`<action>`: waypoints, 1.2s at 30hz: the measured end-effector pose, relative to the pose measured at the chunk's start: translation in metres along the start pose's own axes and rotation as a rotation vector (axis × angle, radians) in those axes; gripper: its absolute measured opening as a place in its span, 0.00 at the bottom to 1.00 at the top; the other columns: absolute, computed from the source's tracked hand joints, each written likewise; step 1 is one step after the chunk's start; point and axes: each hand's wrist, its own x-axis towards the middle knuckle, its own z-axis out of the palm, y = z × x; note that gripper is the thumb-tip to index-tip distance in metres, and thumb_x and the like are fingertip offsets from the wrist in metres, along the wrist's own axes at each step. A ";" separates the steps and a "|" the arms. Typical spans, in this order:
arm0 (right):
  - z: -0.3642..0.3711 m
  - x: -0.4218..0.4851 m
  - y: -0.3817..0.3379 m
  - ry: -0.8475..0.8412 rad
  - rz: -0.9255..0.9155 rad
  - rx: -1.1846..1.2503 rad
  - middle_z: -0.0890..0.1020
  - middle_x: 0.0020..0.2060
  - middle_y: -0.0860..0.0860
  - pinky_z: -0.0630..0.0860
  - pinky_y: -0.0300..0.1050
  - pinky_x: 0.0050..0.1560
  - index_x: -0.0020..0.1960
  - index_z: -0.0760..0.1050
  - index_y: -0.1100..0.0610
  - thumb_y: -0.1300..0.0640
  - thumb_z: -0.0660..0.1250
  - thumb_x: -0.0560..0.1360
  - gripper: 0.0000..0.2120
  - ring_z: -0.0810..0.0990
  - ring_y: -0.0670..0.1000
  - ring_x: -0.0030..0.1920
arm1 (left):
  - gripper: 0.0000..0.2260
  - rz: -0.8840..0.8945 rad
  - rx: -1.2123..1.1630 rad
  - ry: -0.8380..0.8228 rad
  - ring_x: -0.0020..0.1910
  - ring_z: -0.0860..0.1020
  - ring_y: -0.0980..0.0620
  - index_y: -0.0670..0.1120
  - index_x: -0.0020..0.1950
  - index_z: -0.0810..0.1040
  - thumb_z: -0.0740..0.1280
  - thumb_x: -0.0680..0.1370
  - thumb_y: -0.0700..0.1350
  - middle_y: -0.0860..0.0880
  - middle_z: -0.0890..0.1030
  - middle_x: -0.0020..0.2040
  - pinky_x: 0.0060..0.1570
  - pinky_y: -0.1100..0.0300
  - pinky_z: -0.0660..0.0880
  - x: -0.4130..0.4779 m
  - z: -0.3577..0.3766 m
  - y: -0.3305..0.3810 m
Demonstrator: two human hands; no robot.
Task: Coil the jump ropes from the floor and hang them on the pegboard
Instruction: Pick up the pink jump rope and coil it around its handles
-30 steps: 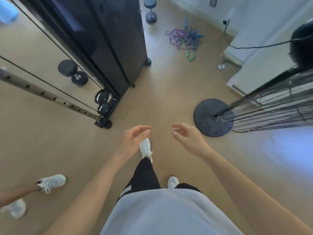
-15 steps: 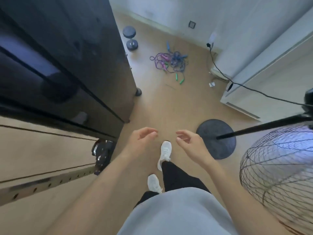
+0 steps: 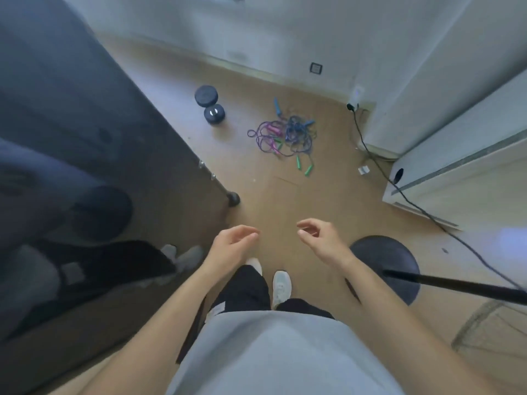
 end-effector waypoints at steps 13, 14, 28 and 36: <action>-0.083 0.211 -0.087 0.093 0.129 0.035 0.83 0.51 0.47 0.75 0.42 0.56 0.60 0.80 0.54 0.57 0.67 0.79 0.10 0.80 0.45 0.52 | 0.11 0.025 0.159 -0.176 0.53 0.82 0.56 0.49 0.59 0.84 0.68 0.80 0.50 0.54 0.85 0.54 0.55 0.61 0.77 0.278 -0.070 0.093; -0.089 0.226 -0.092 0.101 0.136 0.056 0.83 0.51 0.45 0.75 0.40 0.55 0.59 0.80 0.53 0.56 0.67 0.79 0.10 0.80 0.44 0.52 | 0.11 0.028 0.192 -0.183 0.53 0.82 0.55 0.49 0.59 0.84 0.68 0.80 0.51 0.54 0.85 0.54 0.54 0.60 0.77 0.298 -0.074 0.105; -0.196 0.454 -0.129 0.271 0.225 0.318 0.84 0.46 0.49 0.80 0.52 0.57 0.53 0.80 0.51 0.58 0.68 0.78 0.06 0.85 0.54 0.47 | 0.08 0.128 0.433 -0.276 0.50 0.80 0.56 0.49 0.56 0.84 0.68 0.80 0.49 0.54 0.84 0.51 0.51 0.62 0.75 0.567 -0.127 0.270; -0.216 0.552 -0.168 0.465 0.305 0.497 0.85 0.48 0.49 0.80 0.51 0.58 0.56 0.80 0.51 0.55 0.68 0.78 0.07 0.85 0.50 0.47 | 0.05 0.195 0.604 -0.475 0.46 0.80 0.58 0.50 0.53 0.84 0.69 0.80 0.46 0.55 0.83 0.47 0.47 0.69 0.73 0.712 -0.154 0.334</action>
